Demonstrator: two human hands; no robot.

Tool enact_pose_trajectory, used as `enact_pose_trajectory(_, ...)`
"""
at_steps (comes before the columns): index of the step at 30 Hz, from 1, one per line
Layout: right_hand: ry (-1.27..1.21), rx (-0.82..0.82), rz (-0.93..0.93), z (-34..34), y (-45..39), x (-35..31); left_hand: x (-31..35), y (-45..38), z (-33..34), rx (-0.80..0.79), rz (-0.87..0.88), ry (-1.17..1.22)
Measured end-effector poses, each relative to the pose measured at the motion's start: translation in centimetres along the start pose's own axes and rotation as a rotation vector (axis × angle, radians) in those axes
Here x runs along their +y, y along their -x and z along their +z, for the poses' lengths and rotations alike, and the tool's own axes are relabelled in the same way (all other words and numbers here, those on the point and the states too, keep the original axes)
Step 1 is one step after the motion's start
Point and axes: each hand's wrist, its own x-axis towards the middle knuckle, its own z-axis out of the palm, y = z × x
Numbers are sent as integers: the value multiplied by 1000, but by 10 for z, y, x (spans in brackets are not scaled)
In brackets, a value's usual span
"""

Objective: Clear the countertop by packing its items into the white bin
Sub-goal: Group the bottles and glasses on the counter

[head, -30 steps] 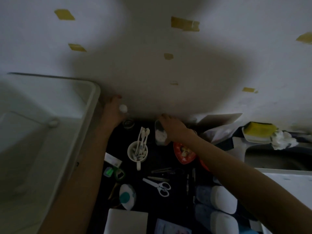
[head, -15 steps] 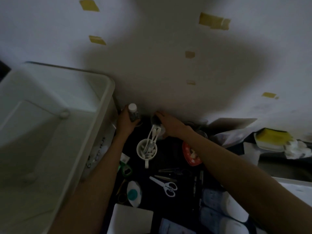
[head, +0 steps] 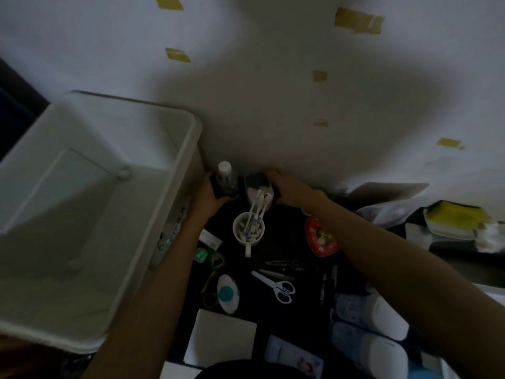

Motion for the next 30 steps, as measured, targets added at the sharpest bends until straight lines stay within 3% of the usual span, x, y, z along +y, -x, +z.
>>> enact_pose_trajectory(9, 8, -60, 86, -52, 70, -25, 20, 88, -16, 98, -36, -28)
enact_pose_trajectory(16, -163, 93, 36, -89, 182, -85, 52, 190, -36, 230, 55, 4)
enact_pose_trajectory(21, -362, 114, -27, -25, 238, -118, 12, 259, -26, 260, -148, -150)
enact_pose_trajectory(25, -350, 2, 123, 64, 252, -117, -44, 299, -6, 108, -333, -294)
enact_pose_trajectory(30, -480, -63, 346, 143, 270, -119, -107, 322, 17, 9, -408, -154)
